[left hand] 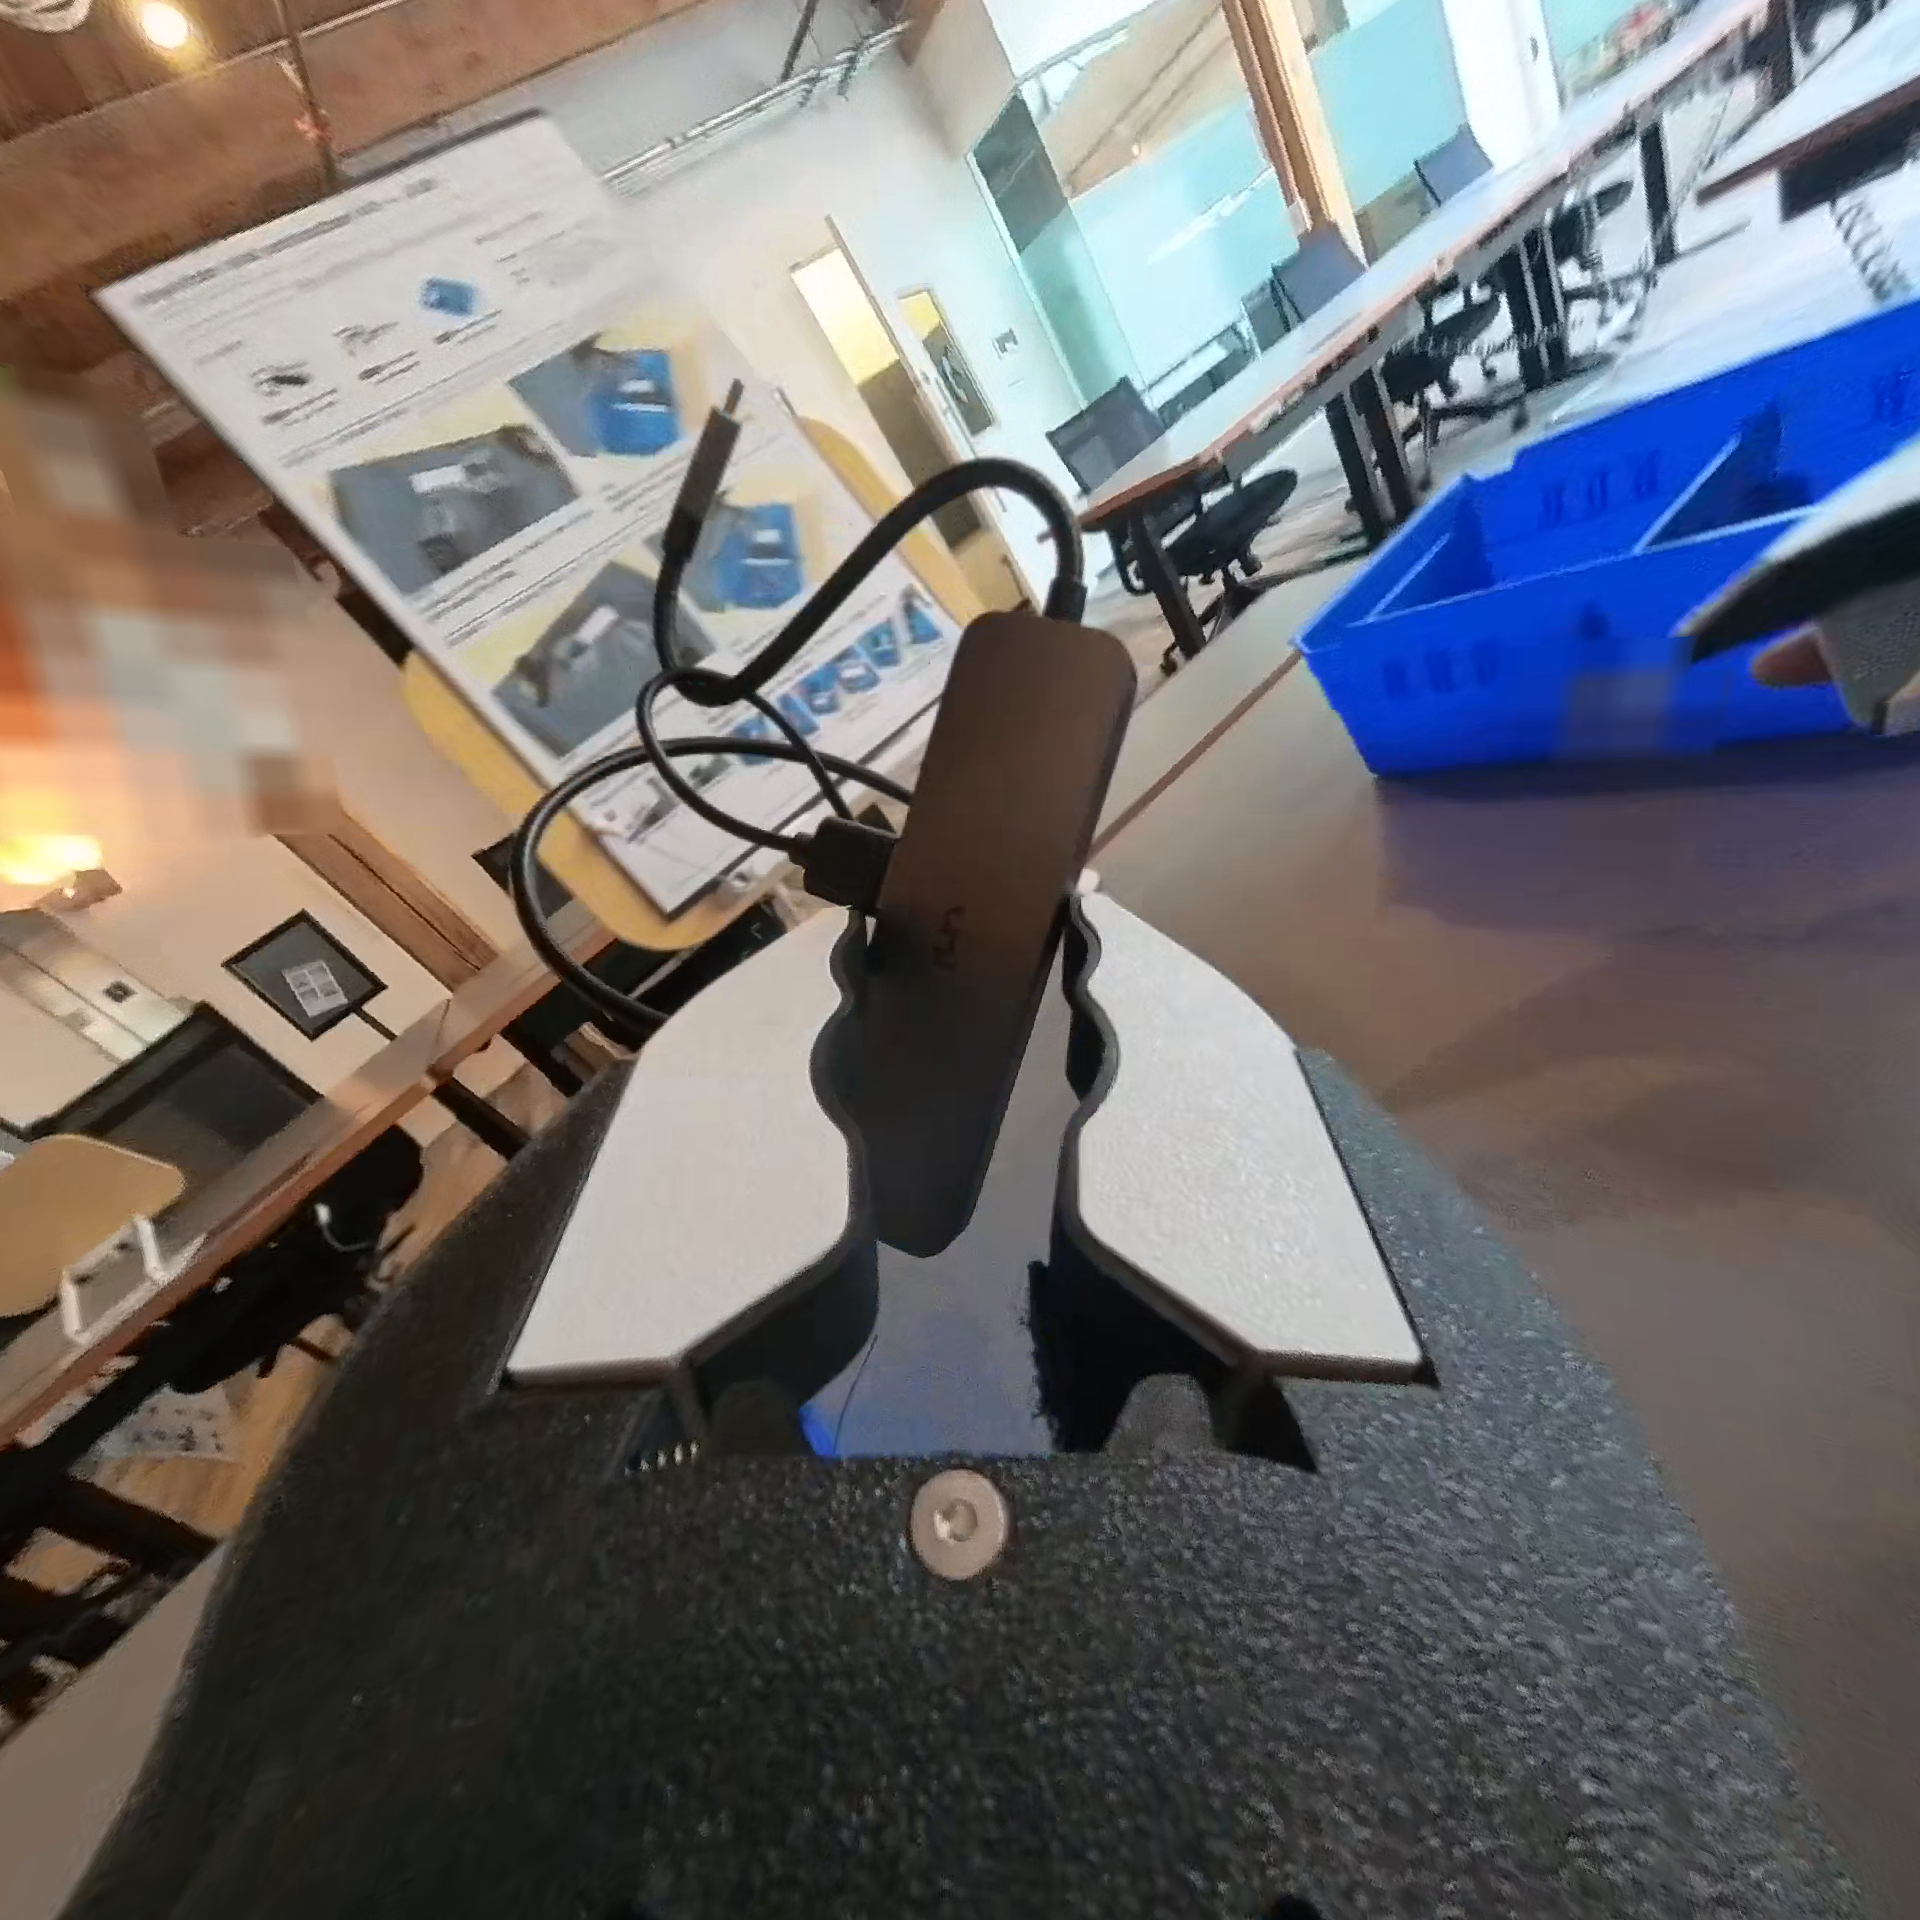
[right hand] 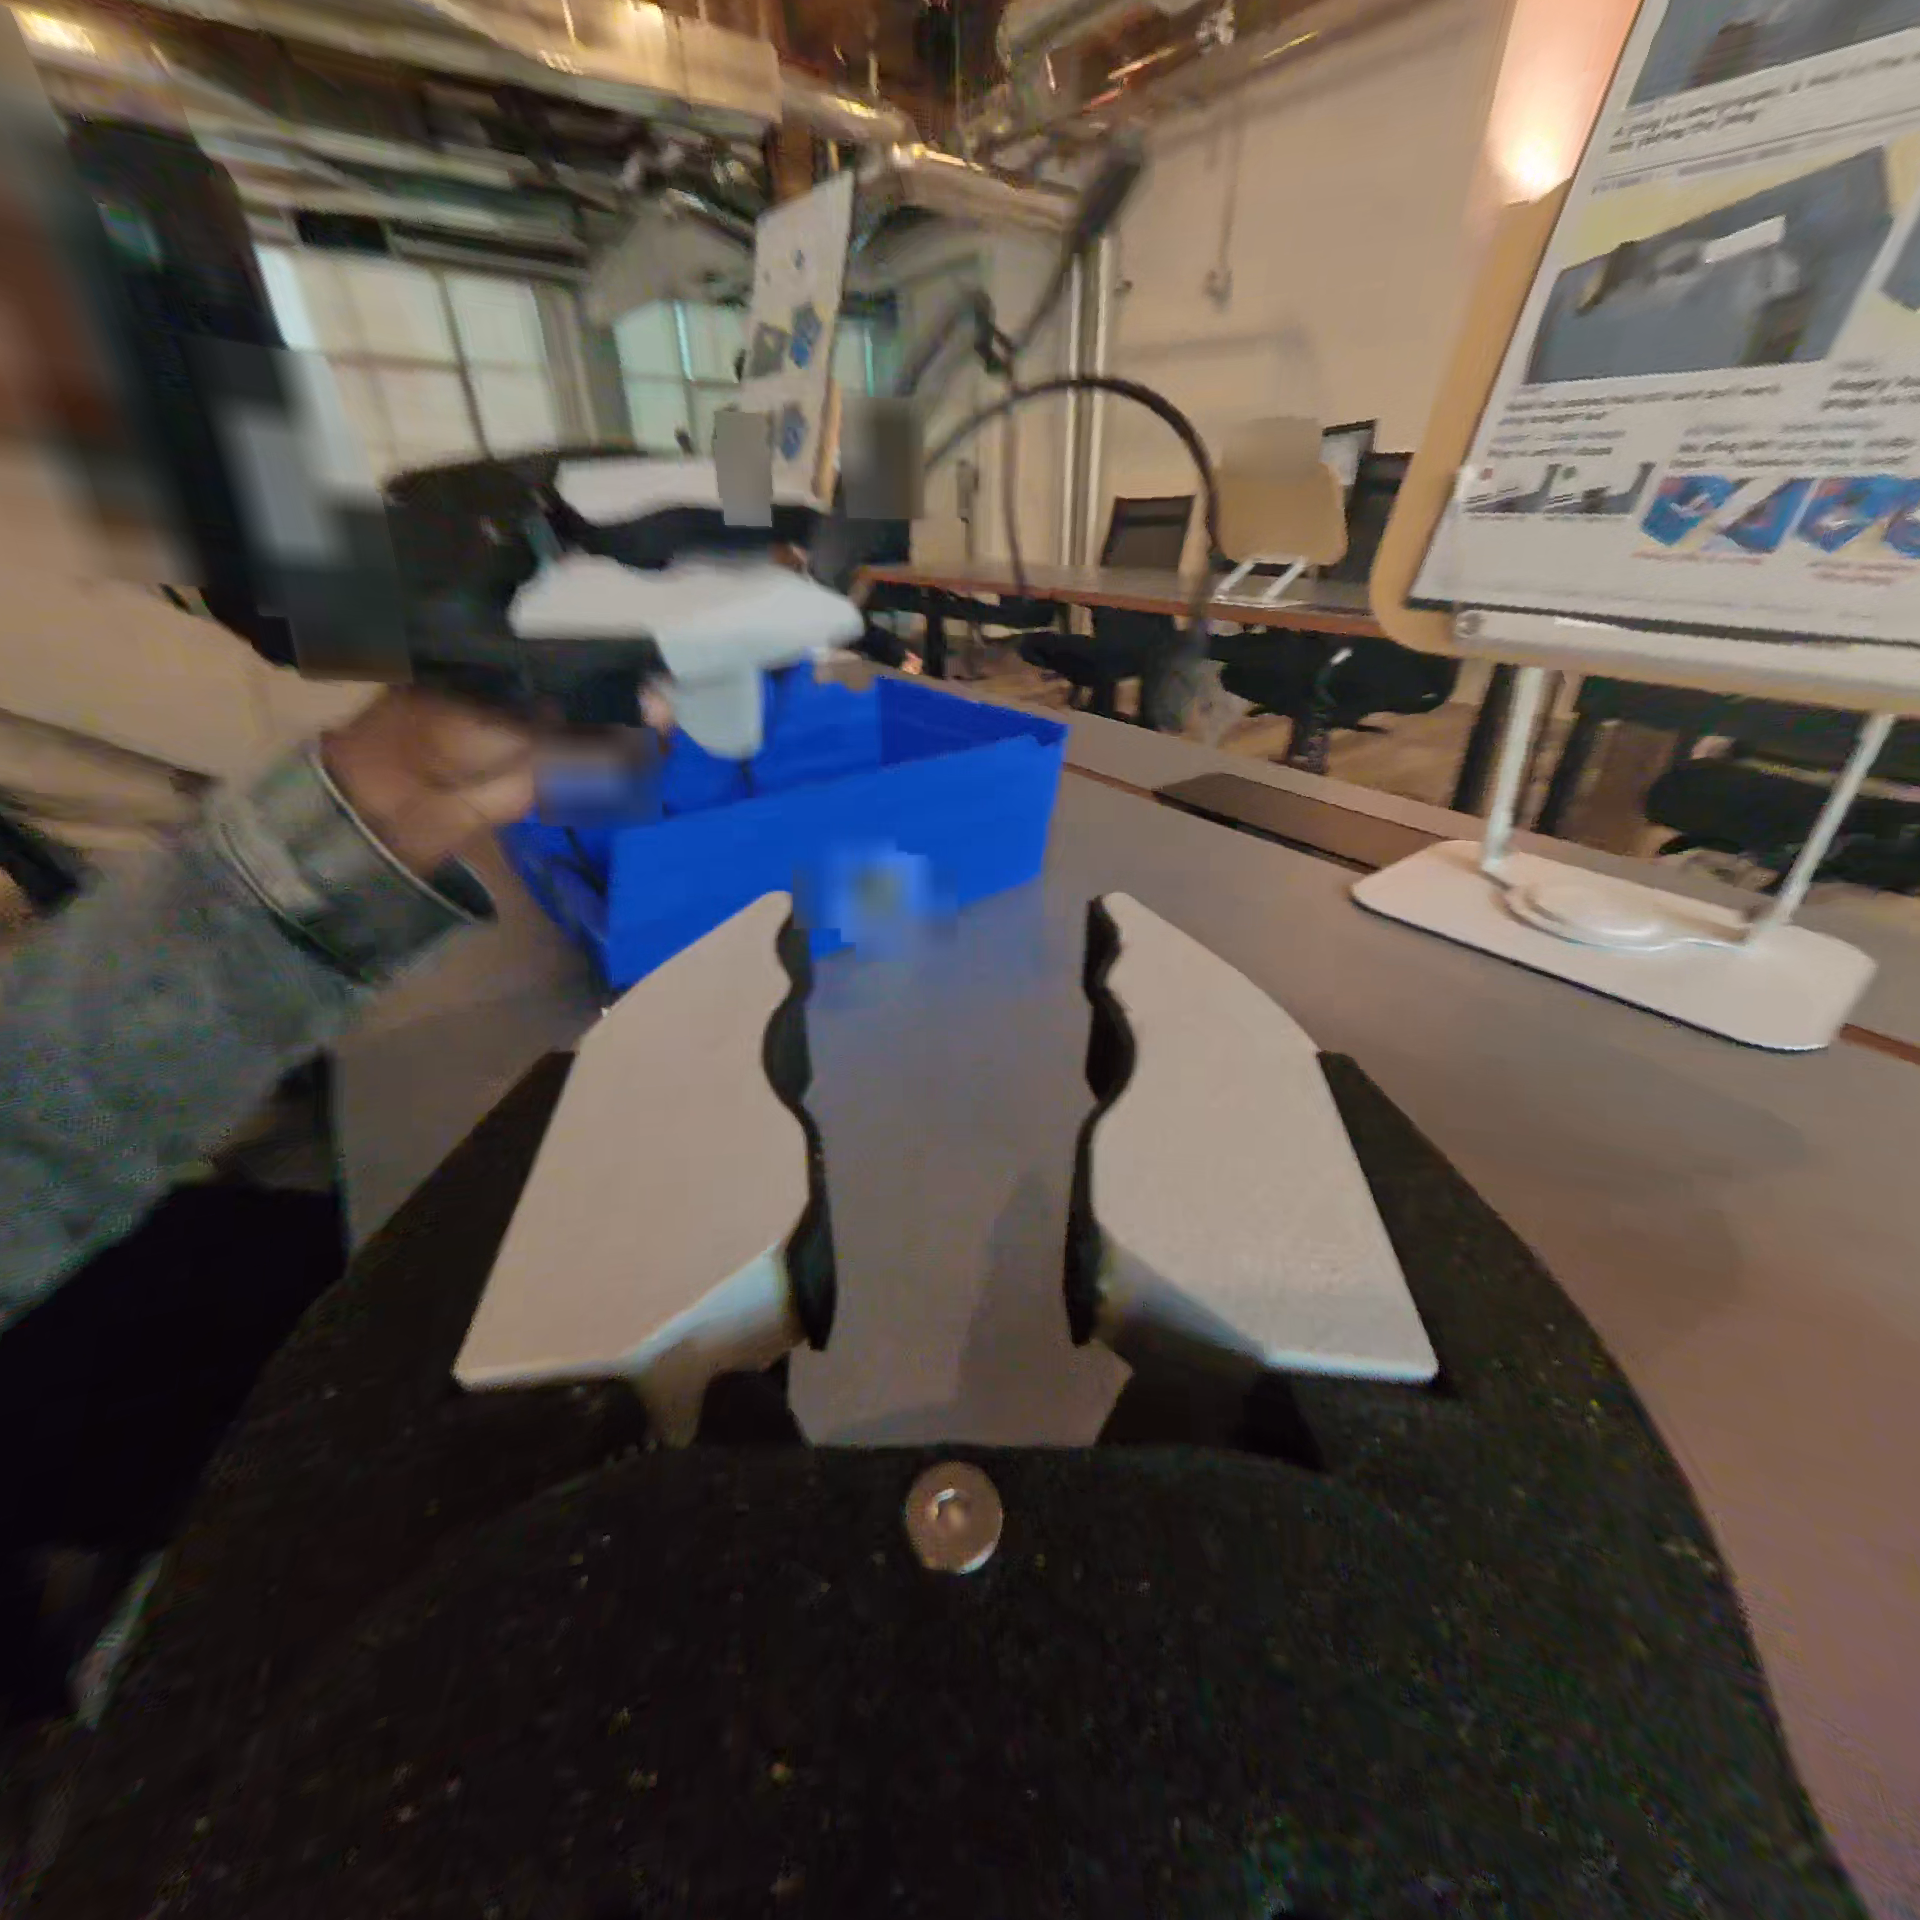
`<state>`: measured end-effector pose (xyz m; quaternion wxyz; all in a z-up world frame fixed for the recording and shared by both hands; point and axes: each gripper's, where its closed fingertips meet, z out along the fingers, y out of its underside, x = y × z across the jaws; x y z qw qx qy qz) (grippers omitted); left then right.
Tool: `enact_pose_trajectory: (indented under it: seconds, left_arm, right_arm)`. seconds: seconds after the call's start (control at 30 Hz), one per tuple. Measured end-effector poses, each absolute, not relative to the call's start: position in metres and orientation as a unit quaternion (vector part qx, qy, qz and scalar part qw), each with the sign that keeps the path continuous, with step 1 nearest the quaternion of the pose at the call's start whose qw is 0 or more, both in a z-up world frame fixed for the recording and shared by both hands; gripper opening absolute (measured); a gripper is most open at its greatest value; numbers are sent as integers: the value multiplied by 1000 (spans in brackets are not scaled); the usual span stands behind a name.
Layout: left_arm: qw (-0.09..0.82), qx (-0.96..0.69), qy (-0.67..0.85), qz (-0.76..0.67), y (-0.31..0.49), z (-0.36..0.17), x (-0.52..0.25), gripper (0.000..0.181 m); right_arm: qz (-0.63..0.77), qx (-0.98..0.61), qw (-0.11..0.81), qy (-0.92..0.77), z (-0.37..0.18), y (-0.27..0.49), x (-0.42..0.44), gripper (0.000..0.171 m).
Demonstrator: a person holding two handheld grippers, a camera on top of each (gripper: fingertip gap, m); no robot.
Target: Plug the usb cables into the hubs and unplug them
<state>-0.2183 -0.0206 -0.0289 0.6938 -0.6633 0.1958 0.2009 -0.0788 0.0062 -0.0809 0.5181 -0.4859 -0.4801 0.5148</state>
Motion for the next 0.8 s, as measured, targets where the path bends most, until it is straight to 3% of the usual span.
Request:
enact_pose_trajectory:
  seconds: [0.13,0.3,0.47,0.5,0.57,0.7,0.8]
  left_arm:
    - [644,-679,259,239,10,-51,-161,36]
    - [633,-673,300,238,29,-63,-112,36]
    - [608,-664,346,264,30,-79,-89,36]
    - [604,-660,352,277,30,-80,-88,36]
    - [594,-655,363,293,30,-83,-86,36]
    - [591,-661,371,276,27,-88,-83,35]
    - [642,-665,329,194,22,-73,-77,41]
  right_arm:
    - [581,-495,474,-439,-63,3,-73,67]
    - [610,-541,444,-371,-62,30,-64,52]
    - [632,-570,390,-350,-70,36,-66,53]
    - [628,-577,379,-359,-75,33,-68,50]
    - [624,-579,371,-370,-80,29,-70,21]
    - [633,-555,381,-381,-75,23,-68,12]
    - [640,-501,427,-395,-58,19,-59,12]
